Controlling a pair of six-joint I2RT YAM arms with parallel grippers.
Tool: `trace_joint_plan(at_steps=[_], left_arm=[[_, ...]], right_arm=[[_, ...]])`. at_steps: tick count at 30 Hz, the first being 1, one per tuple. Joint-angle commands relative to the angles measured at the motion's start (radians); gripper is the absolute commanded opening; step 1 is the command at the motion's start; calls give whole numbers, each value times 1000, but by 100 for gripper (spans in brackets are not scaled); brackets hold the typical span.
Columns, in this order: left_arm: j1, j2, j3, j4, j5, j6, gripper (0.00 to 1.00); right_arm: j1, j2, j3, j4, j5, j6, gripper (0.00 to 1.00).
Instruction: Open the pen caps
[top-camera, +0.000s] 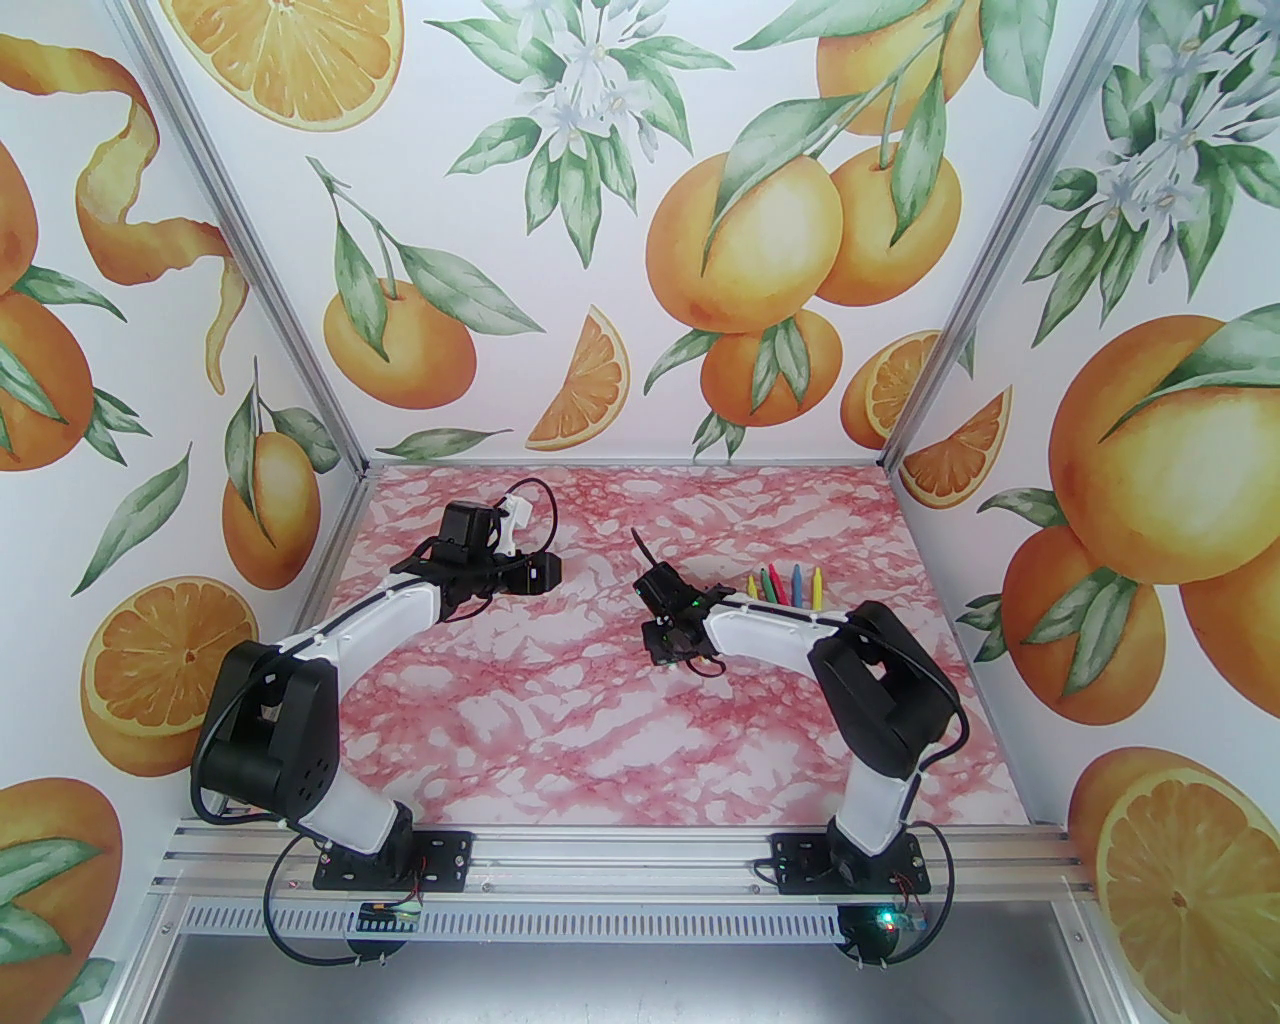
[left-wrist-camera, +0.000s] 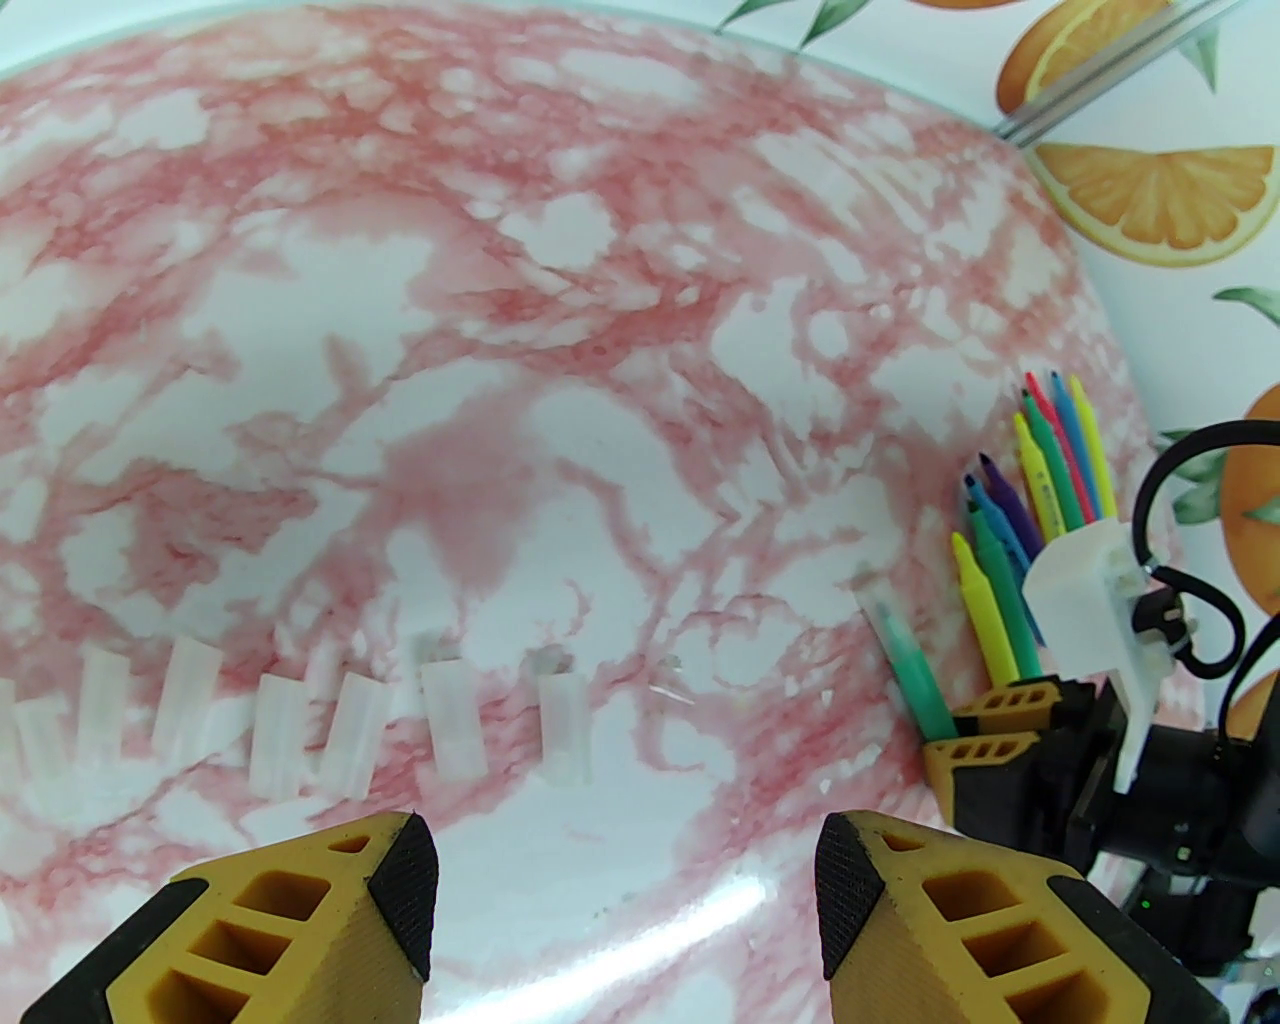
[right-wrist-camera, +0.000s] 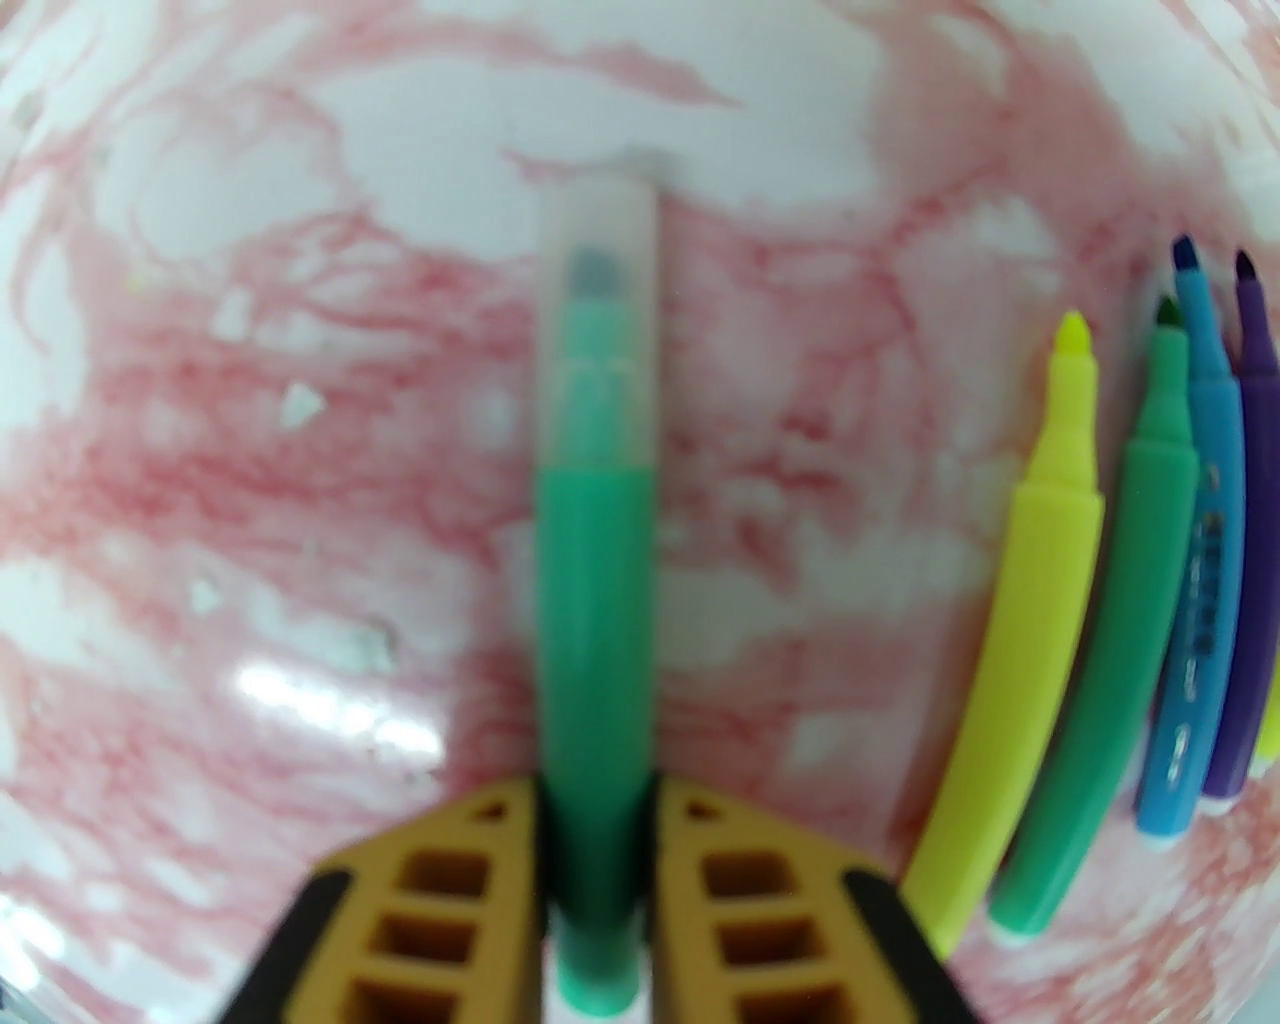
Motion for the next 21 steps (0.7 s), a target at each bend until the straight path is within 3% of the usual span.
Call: trace_joint_plan(at_steps=[1,21], left_arm=[[6,-14,0,48,64,-32,66],[5,33,9,174,259,-143,66]], right_arm=[[6,-9,3,11,-6,-16,16],[3,-206,-72,155,-156,-65,9]])
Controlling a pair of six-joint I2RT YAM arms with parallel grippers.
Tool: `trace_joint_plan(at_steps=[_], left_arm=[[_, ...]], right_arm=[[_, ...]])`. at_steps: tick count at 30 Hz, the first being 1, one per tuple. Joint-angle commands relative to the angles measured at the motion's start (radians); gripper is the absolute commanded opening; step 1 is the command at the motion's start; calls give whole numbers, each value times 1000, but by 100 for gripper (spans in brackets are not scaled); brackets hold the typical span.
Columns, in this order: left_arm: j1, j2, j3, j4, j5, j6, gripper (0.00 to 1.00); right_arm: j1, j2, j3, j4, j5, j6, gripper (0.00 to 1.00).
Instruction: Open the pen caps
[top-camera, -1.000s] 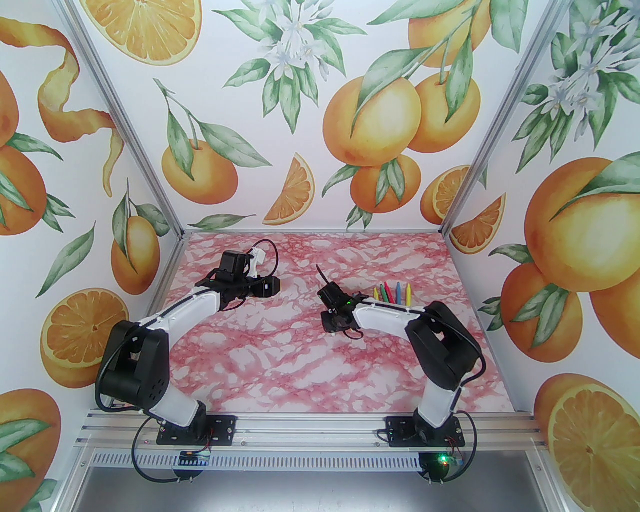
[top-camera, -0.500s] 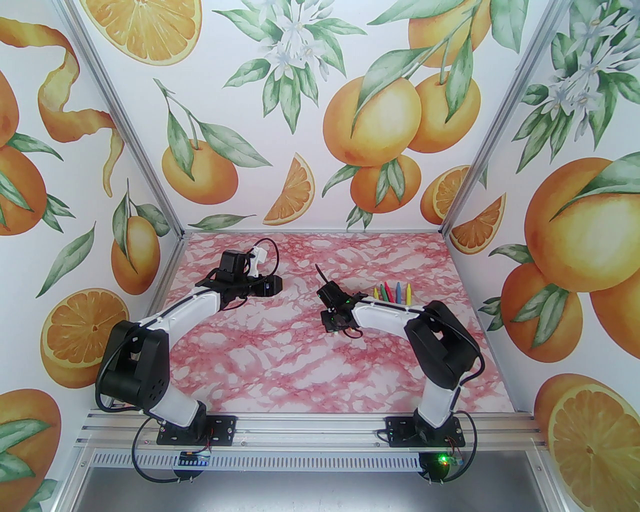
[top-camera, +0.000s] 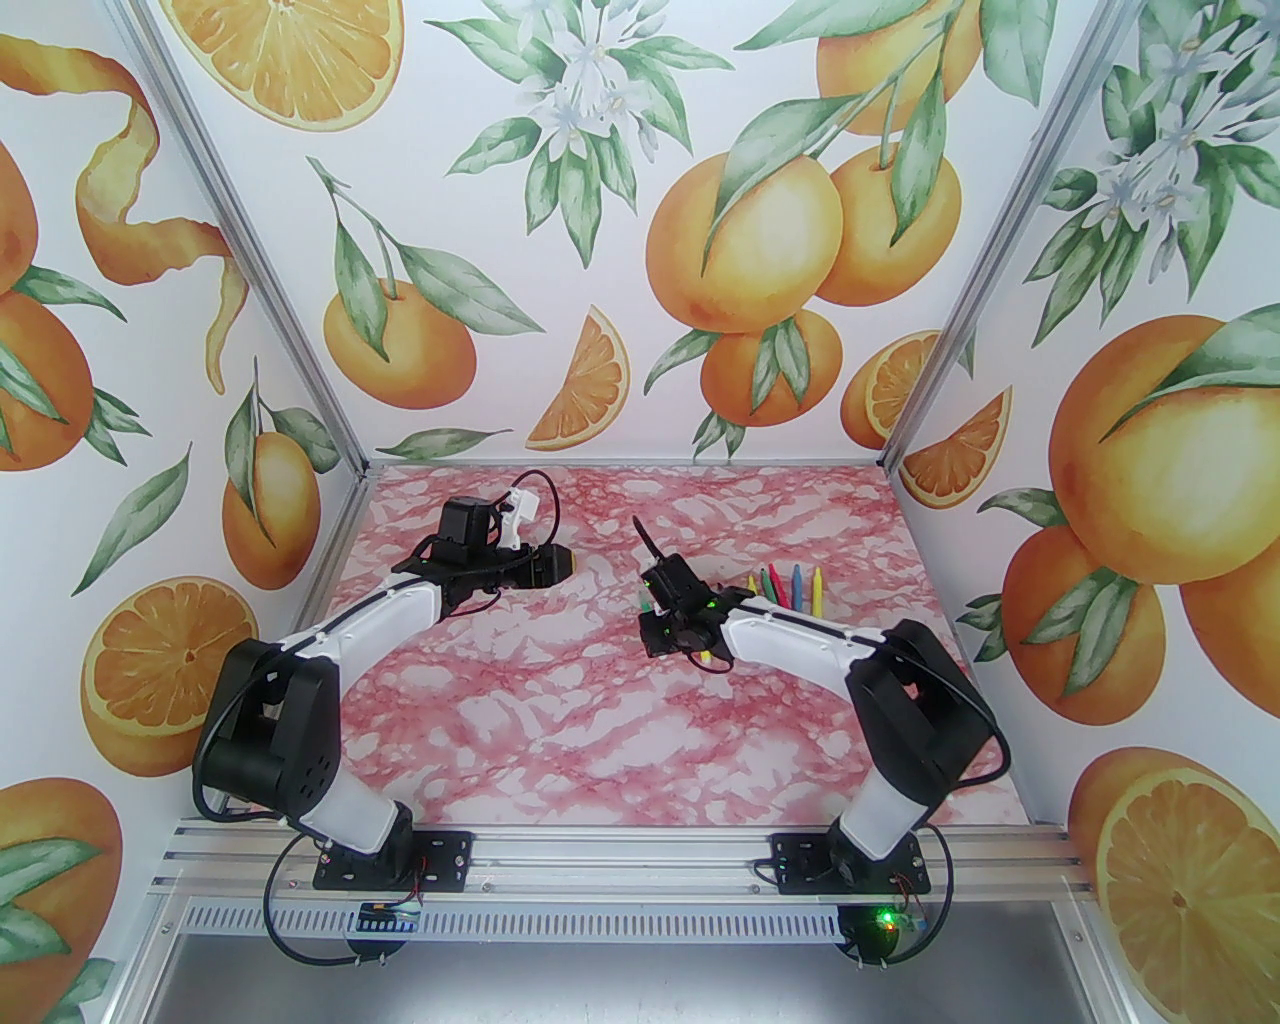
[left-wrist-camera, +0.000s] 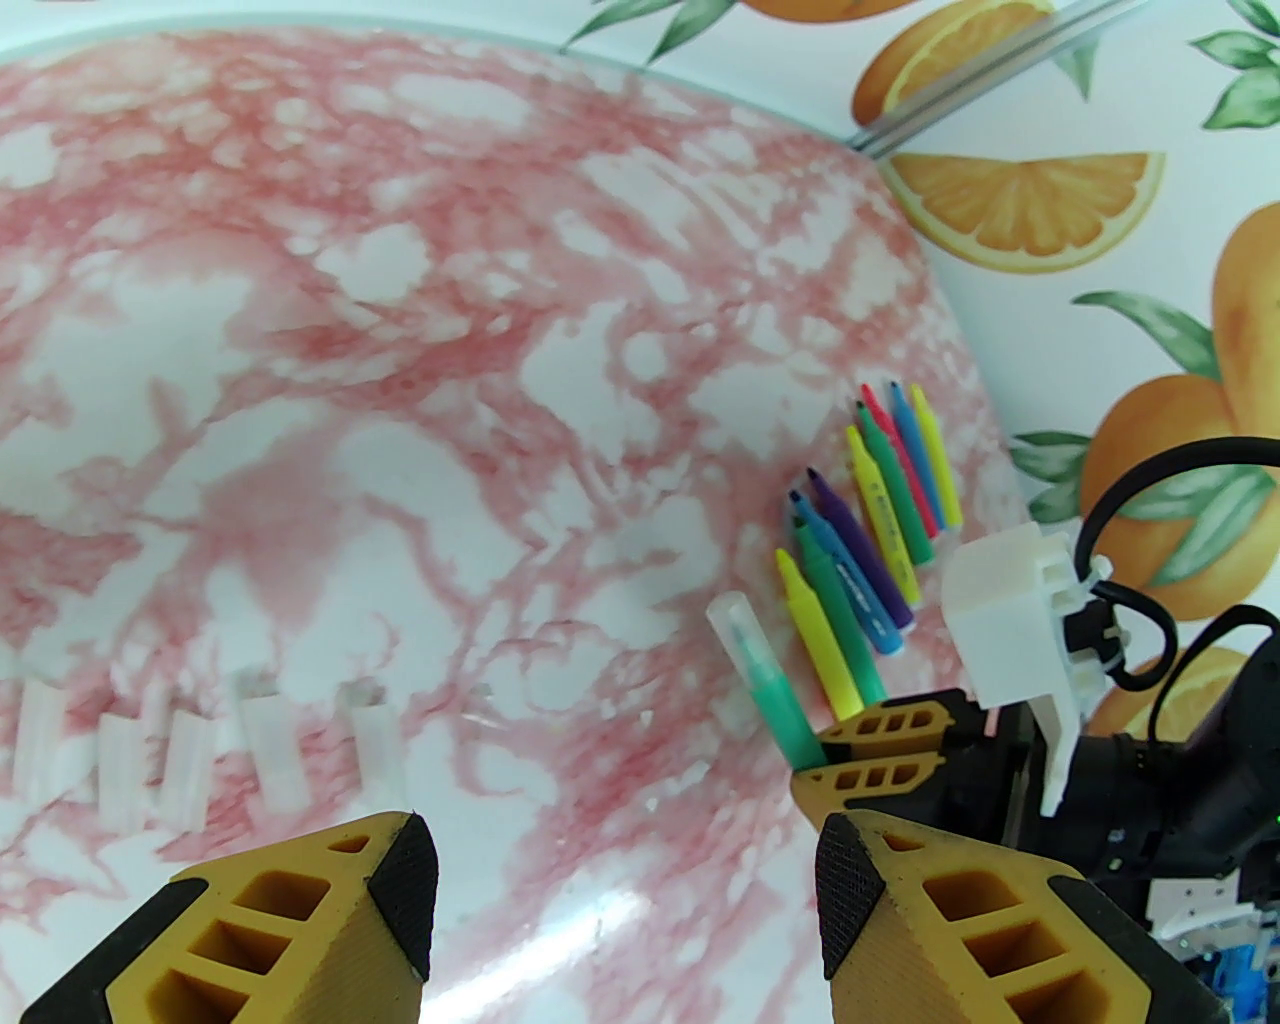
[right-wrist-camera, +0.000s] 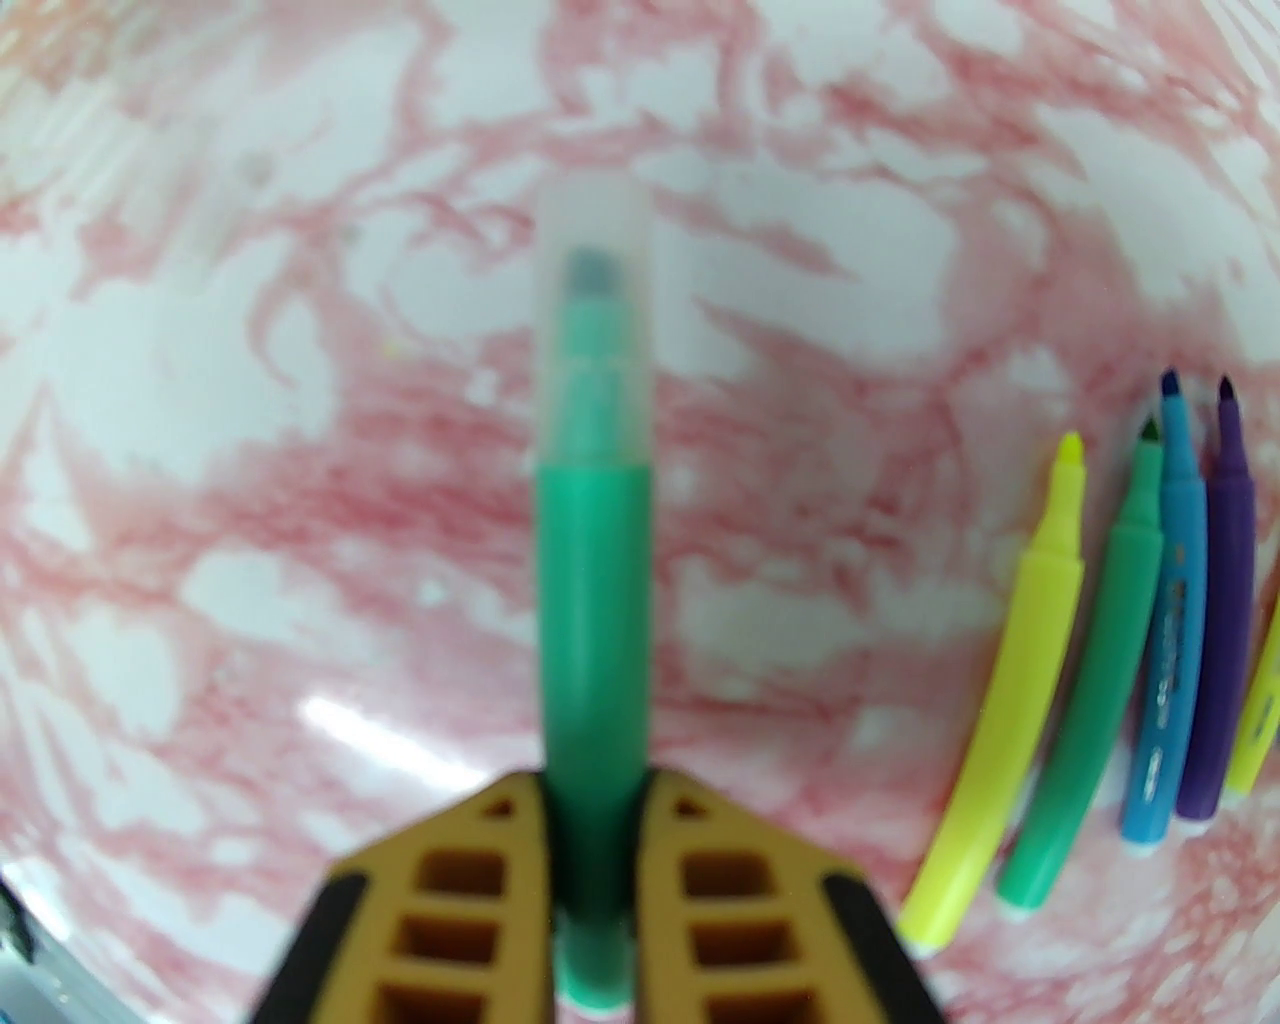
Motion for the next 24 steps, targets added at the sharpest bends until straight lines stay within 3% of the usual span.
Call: trace_joint_plan(at_steps=[1,11,24], left_arm=[[4,18,7,79,80,-38,66],[0,39,-12,230,236,-130,67],[-30,70,-8,329,351,-171,67]], right_arm=[[4,-70,-29,76,-64,-17,9],[3,-201,-86,163,-136,-53,9],[4,-280,-120,225,-206,-69,9]])
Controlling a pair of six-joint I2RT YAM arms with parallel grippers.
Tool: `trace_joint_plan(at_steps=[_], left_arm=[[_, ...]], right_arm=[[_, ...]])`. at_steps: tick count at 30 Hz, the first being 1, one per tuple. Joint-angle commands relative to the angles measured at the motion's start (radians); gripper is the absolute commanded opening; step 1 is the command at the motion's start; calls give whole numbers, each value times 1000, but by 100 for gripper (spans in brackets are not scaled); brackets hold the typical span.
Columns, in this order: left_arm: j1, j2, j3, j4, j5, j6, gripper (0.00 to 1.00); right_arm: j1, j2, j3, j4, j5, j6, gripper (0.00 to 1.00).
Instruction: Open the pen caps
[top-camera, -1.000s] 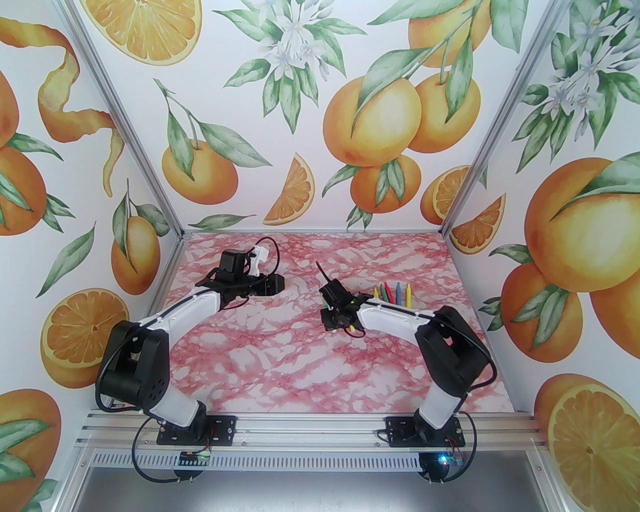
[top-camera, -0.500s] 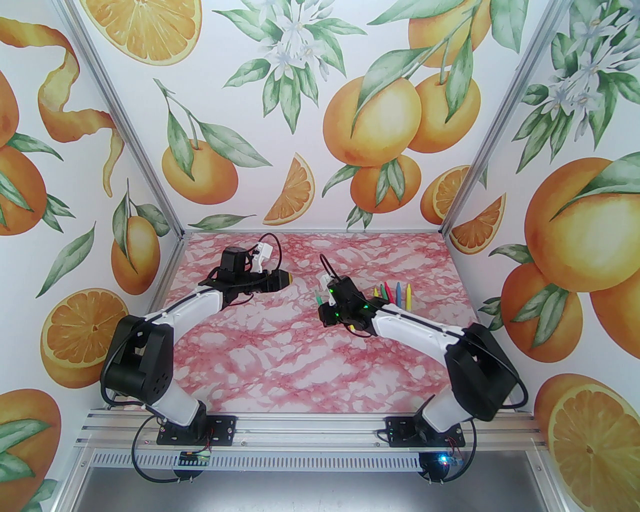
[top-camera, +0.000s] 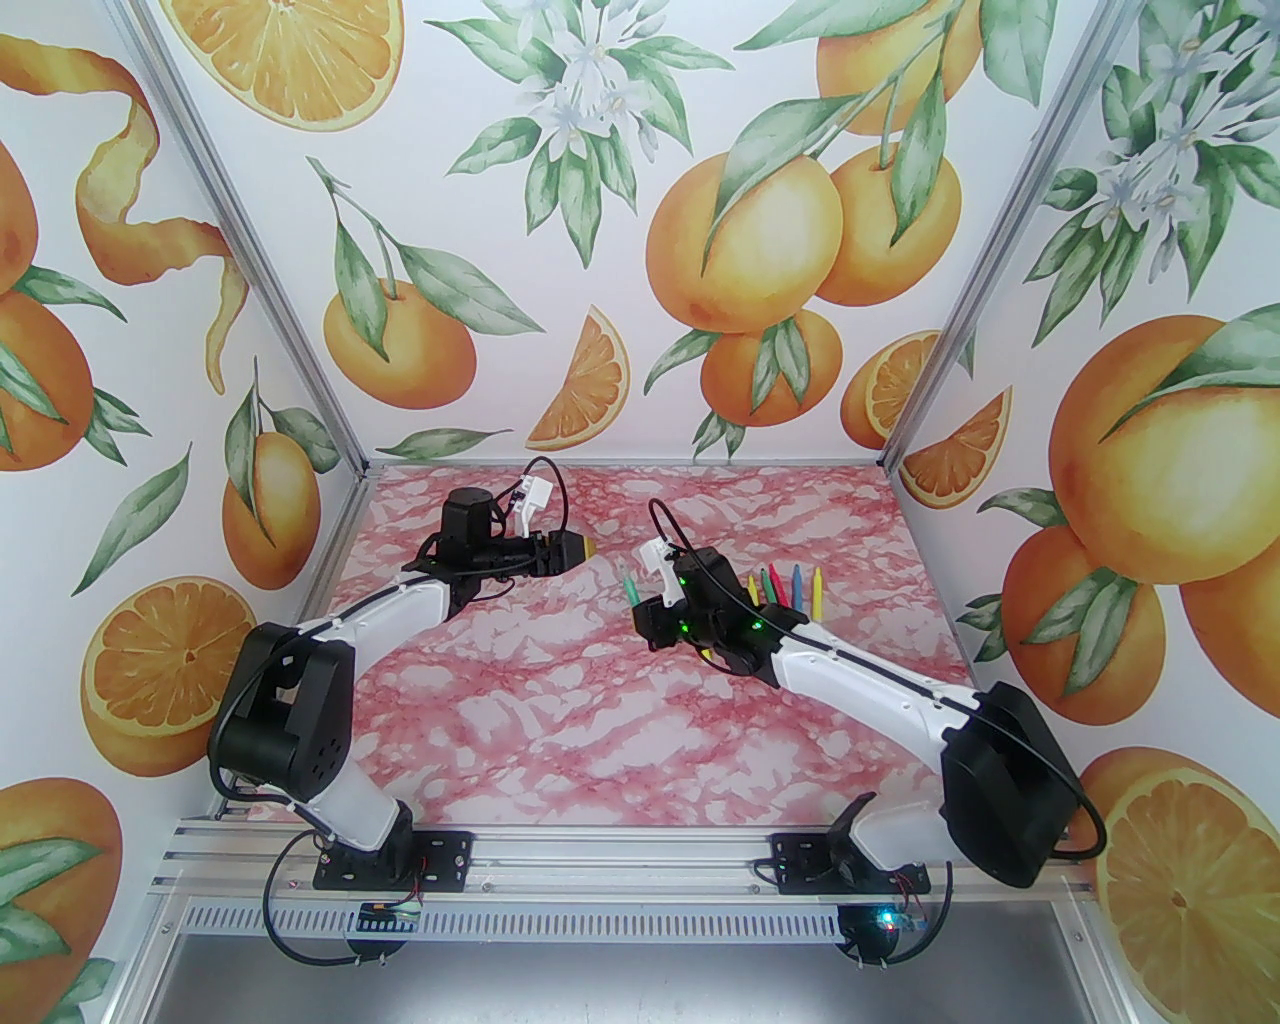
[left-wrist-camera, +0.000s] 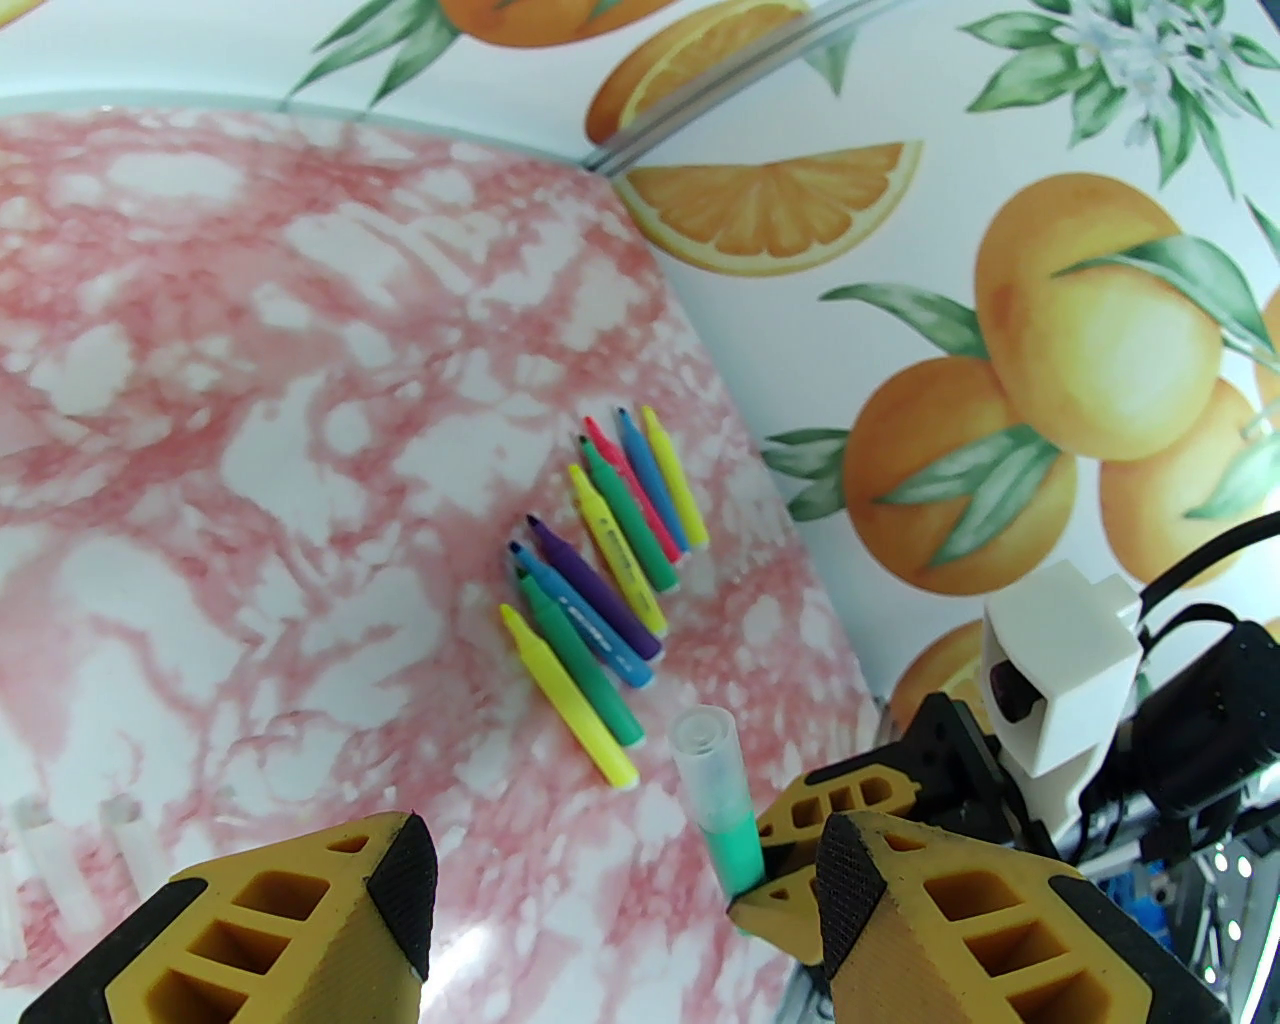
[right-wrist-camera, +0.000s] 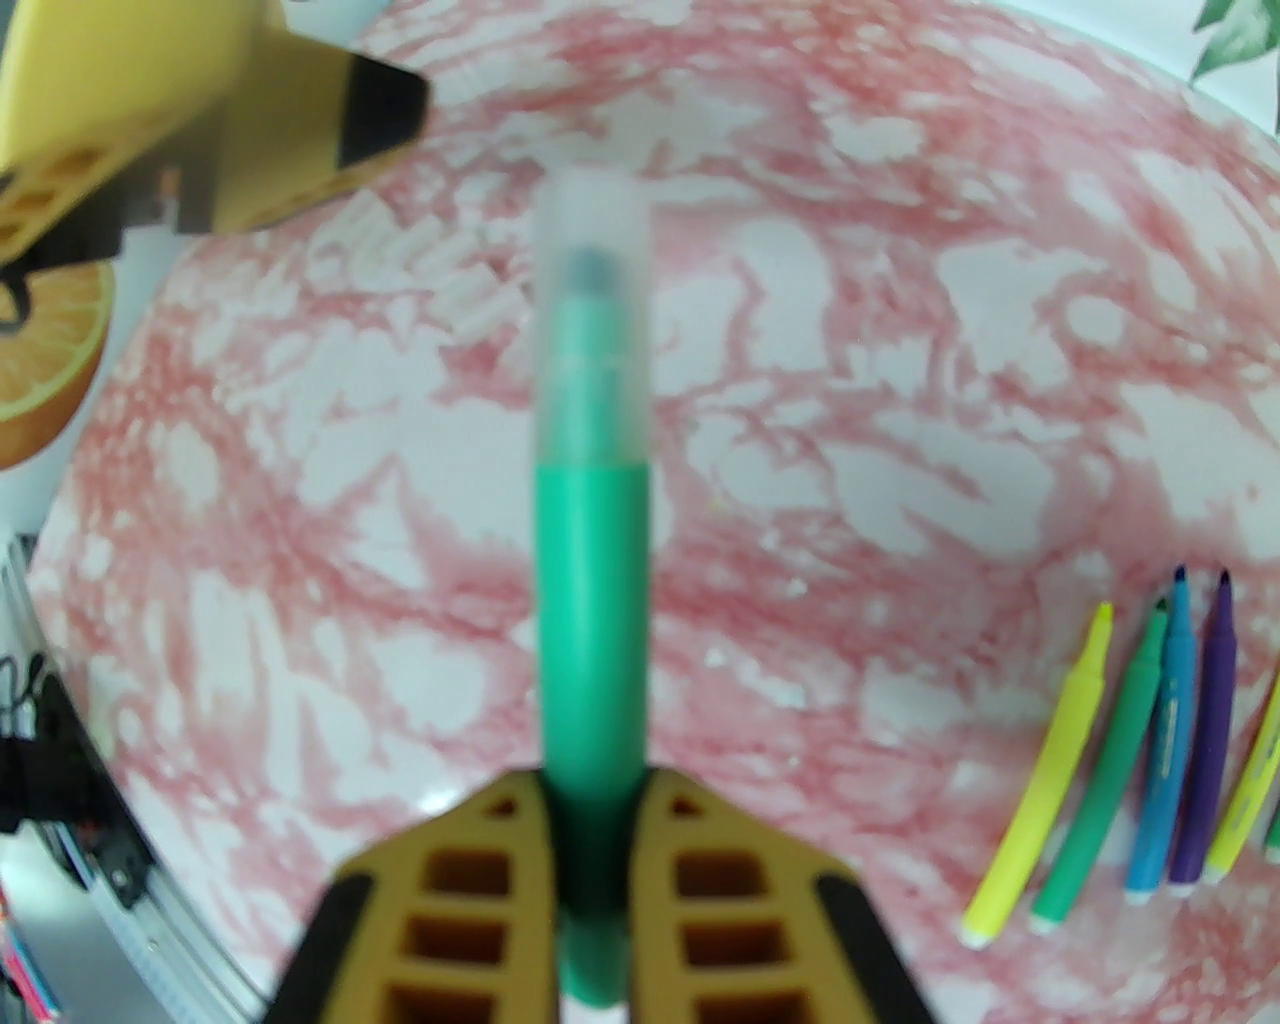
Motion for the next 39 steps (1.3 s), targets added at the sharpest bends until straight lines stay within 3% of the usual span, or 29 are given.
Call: trace_joint_plan(at_steps=[1,14,18,33,39], left_arm=[[-19,21,2,47,59,2,67],[-88,60,50,47,86,17,62],[-106,76,67,54,88,11,53],[-118,90,81,85,83,-19,38],[-118,88,83,96,83,-27,25]], right_arm=[[5,-27,-6,44,-42,-16,9],[5,-31,-1,49,-62,-23,8],[6,-27,0,48,-72,-27,8],[12,-18,2,42,-93,-39,8],[13,-24,2,38,-90,-39,8]])
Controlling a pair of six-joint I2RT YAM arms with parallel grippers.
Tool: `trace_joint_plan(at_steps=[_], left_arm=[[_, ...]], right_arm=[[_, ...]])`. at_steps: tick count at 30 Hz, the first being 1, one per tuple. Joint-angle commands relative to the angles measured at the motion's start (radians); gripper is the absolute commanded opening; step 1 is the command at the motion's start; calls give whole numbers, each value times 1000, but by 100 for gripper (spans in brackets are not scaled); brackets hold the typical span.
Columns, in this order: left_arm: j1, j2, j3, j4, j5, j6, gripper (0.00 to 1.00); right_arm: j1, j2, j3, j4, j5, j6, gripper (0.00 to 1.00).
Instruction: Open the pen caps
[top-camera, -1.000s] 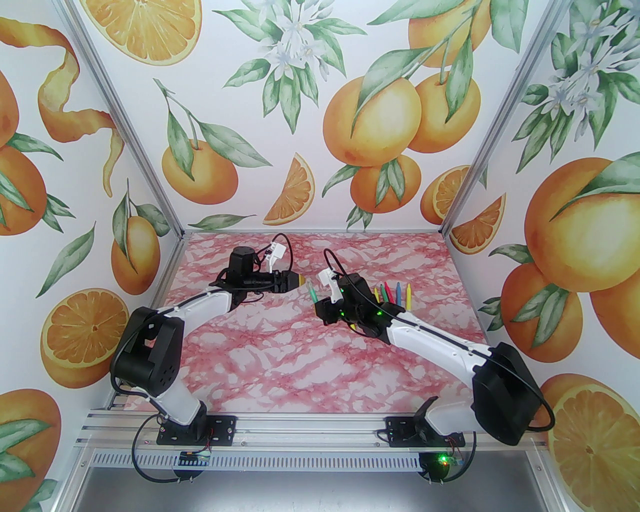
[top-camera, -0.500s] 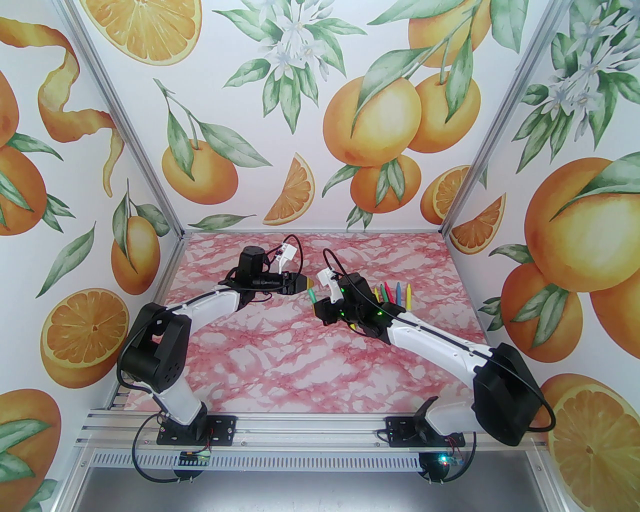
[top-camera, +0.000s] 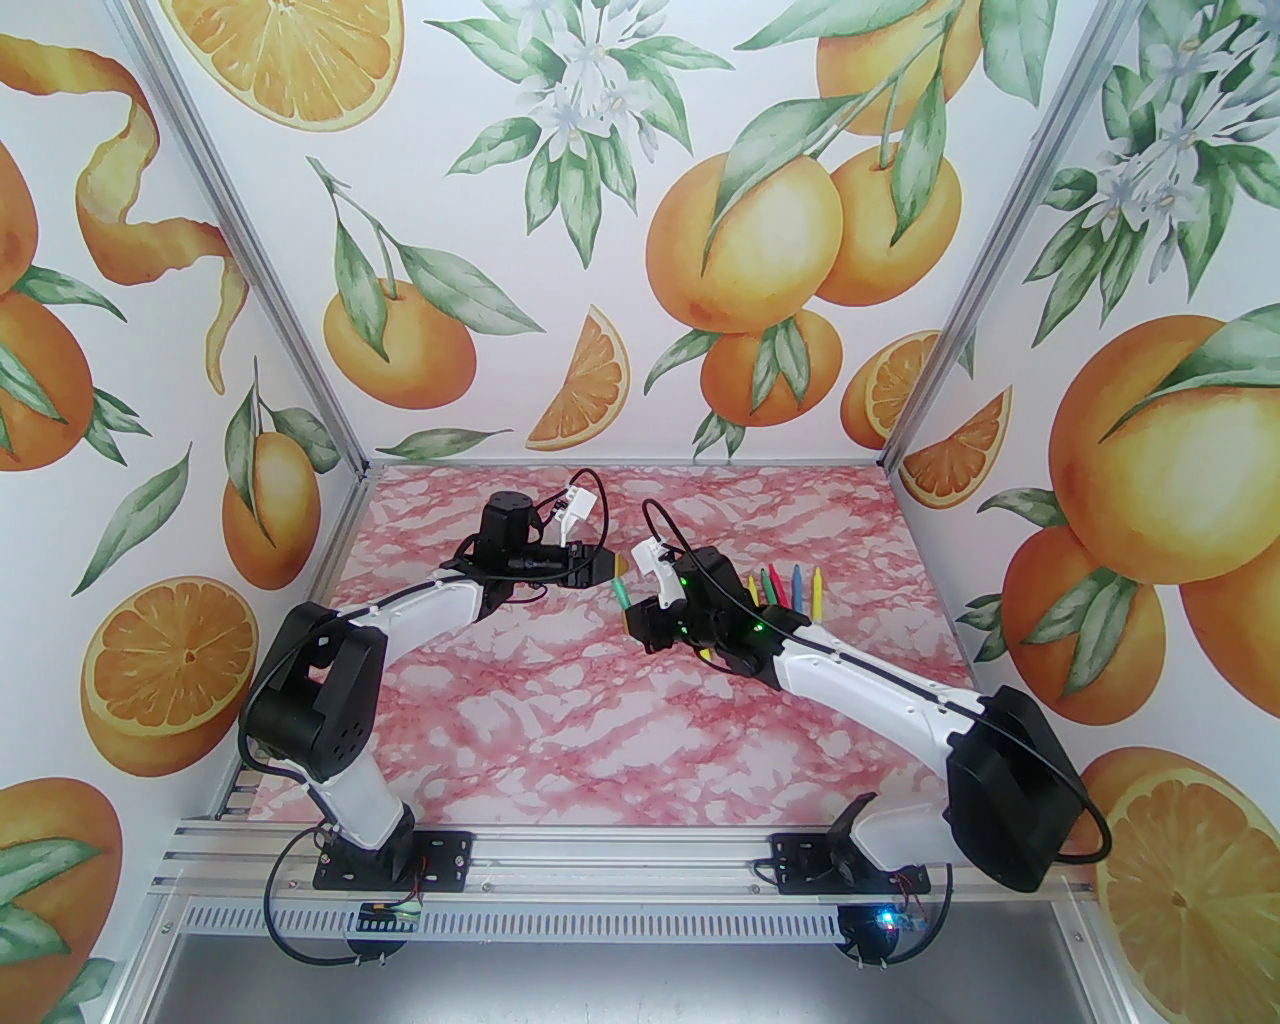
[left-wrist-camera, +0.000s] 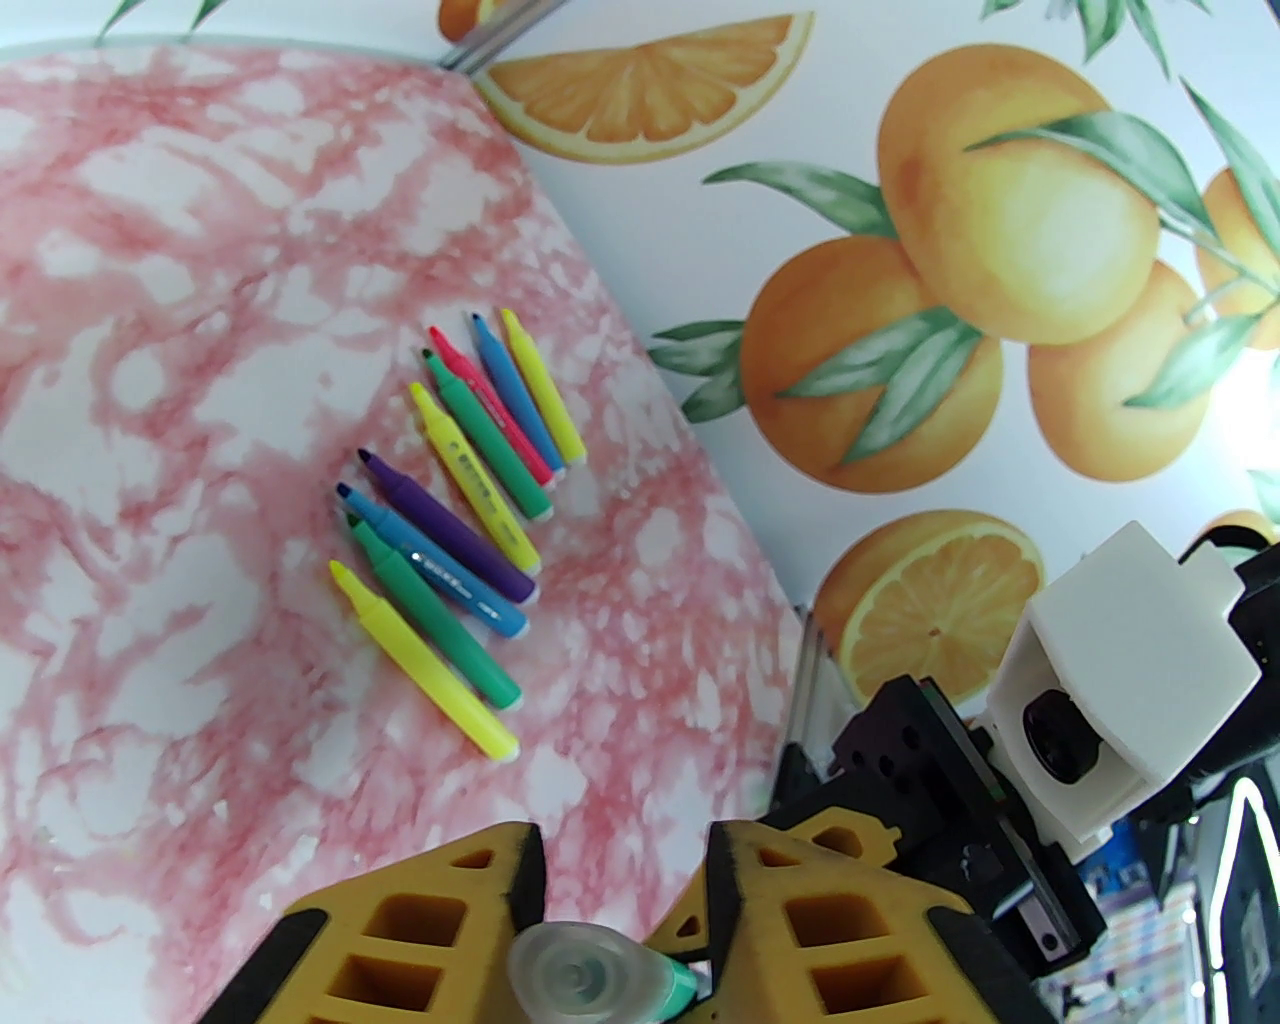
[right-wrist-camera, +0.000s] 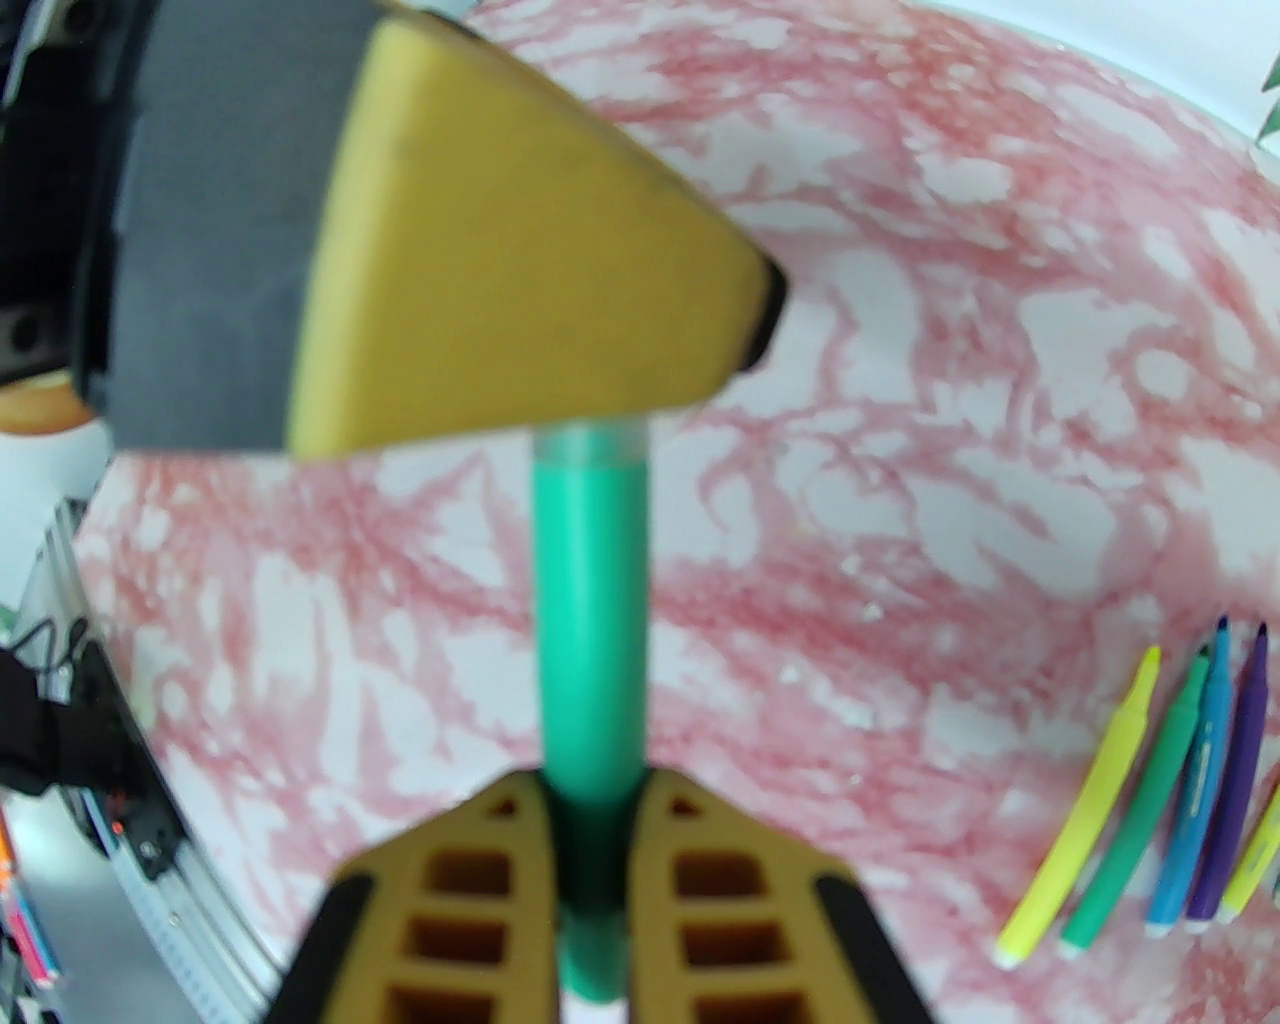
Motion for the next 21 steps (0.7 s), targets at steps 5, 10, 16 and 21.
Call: trace_joint_plan(at_steps=[5,10,16,21], left_arm=[[-4,1,37,49,13,-9,17],[-3,-1,33,69,13,-22,6],[-4,-9,30,72,15,-30,0],[-3,-14,27,72,15,-30,0]], right_arm=[[5,-21,-11,18,-18,-15,7],[5,-20,-15,21,-14,-15,10],[6,-12,-16,33,-14,-16,19],[6,6,-4,34,-14,-18,30]])
